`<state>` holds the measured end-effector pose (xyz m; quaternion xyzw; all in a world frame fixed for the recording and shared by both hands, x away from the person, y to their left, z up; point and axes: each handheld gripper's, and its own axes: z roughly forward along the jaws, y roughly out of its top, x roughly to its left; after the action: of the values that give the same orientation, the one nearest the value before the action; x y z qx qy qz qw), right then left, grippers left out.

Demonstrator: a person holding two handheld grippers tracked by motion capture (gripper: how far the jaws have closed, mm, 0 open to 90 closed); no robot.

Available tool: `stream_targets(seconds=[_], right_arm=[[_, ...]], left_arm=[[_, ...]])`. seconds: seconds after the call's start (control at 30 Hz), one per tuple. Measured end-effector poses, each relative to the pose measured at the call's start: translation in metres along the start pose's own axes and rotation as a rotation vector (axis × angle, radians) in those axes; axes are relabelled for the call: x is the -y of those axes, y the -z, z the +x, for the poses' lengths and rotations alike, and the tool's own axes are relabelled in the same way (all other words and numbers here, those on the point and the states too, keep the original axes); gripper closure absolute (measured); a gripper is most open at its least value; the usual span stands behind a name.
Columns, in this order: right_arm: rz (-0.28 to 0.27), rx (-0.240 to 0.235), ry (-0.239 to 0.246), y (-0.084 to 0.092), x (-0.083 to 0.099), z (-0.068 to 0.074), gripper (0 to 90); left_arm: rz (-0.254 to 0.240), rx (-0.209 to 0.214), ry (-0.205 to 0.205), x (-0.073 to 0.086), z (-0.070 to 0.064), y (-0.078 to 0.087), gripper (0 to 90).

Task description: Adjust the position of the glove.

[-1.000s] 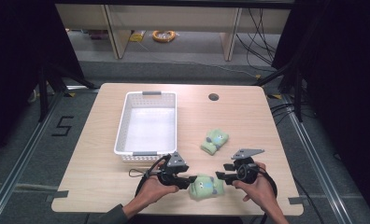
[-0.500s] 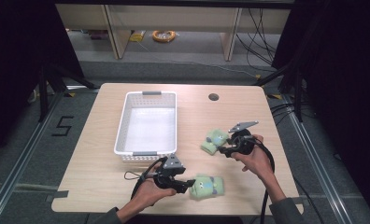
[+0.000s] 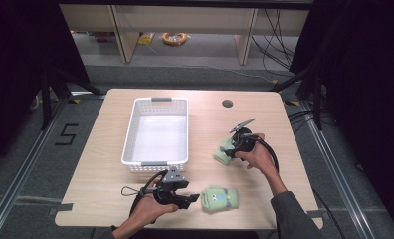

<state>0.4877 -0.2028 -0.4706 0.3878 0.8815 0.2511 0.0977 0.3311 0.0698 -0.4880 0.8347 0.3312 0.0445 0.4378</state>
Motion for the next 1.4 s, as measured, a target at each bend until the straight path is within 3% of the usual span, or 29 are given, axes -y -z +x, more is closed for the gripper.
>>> stream_targets(seconds=[0.1, 0.17, 0.2, 0.23, 0.27, 0.3, 0.33, 0.43, 0.47, 0.5, 0.57, 0.67, 0.73, 0.87, 0.9, 1.0, 1.03, 1.1, 1.2, 1.23, 1.3, 1.33, 1.4], right_arm=[[0.023, 0.009, -0.033, -0.003, -0.002, 0.003, 48.3], [0.021, 0.005, -0.032, -0.006, -0.004, 0.004, 48.3], [0.007, 0.002, 0.002, -0.008, -0.005, 0.002, 48.3], [0.016, 0.004, -0.003, -0.010, -0.006, 0.004, 48.3], [0.033, 0.020, -0.022, -0.011, -0.007, 0.006, 48.1], [0.033, 0.020, -0.022, -0.011, -0.007, 0.006, 48.1], [0.025, 0.019, 0.008, -0.013, -0.008, 0.005, 48.1], [0.028, 0.027, 0.001, -0.013, -0.009, 0.006, 48.3], [0.041, 0.026, -0.020, -0.013, -0.008, 0.007, 48.7], [0.057, 0.020, -0.050, -0.015, -0.008, 0.006, 50.2], [0.054, 0.018, -0.064, -0.015, -0.007, 0.006, 51.9], [0.050, -0.006, -0.076, -0.017, -0.006, 0.004, 58.8], [0.051, -0.012, -0.068, -0.017, -0.006, 0.005, 64.4], [0.051, -0.027, -0.068, -0.016, -0.006, 0.005, 76.3], [0.037, -0.015, -0.063, -0.015, -0.005, 0.004, 81.6], [0.018, -0.034, -0.028, -0.011, -0.004, 0.004, 82.9], [0.023, -0.014, -0.031, -0.009, -0.004, 0.005, 83.2], [0.004, -0.037, 0.015, 0.003, -0.003, 0.006, 83.5], [0.003, -0.032, 0.010, 0.014, -0.003, 0.010, 83.4], [-0.024, -0.053, 0.048, 0.026, -0.002, 0.013, 83.4], [-0.027, -0.065, 0.061, 0.032, -0.001, 0.016, 83.4], [-0.063, -0.079, 0.098, 0.041, 0.002, 0.022, 83.4], [-0.056, -0.094, 0.112, 0.048, 0.004, 0.026, 83.4]], left_arm=[[0.005, 0.004, -0.005, 0.000, 0.000, 0.000, 36.6], [0.020, 0.002, -0.015, 0.000, 0.000, 0.000, 35.3], [0.012, 0.001, -0.001, 0.000, -0.001, -0.001, 34.2], [0.005, 0.001, 0.016, 0.000, -0.003, -0.001, 33.5], [0.012, 0.005, 0.000, 0.000, -0.002, 0.000, 31.9], [0.012, 0.005, 0.000, 0.000, -0.002, 0.000, 31.5], [0.013, 0.006, 0.001, 0.000, -0.003, 0.000, 31.1], [0.015, 0.006, 0.008, 0.001, -0.003, 0.001, 30.6], [0.029, 0.008, -0.006, 0.001, -0.002, 0.001, 30.6], [0.015, 0.007, 0.012, 0.001, -0.003, 0.000, 30.5], [0.019, 0.010, 0.009, 0.002, -0.003, 0.000, 30.5], [0.025, 0.008, 0.002, 0.002, -0.003, 0.000, 30.5], [0.021, 0.013, 0.022, 0.003, -0.005, -0.001, 30.5], [0.023, 0.015, 0.002, 0.002, -0.005, 0.000, 30.7], [0.024, 0.017, 0.002, 0.002, -0.004, 0.000, 30.8], [0.017, 0.019, 0.022, 0.003, -0.004, 0.000, 31.0], [0.018, 0.020, 0.023, 0.003, -0.003, 0.001, 31.0], [0.022, 0.015, 0.033, 0.003, 0.000, 0.001, 31.0], [0.017, 0.017, 0.031, 0.002, 0.000, 0.002, 31.0], [0.015, 0.016, 0.033, 0.002, 0.001, 0.002, 31.1], [0.015, 0.014, 0.030, 0.002, 0.001, 0.002, 31.1], [0.014, 0.012, 0.035, 0.002, 0.001, 0.002, 31.1], [0.015, 0.010, 0.034, 0.002, 0.003, 0.002, 31.1]])
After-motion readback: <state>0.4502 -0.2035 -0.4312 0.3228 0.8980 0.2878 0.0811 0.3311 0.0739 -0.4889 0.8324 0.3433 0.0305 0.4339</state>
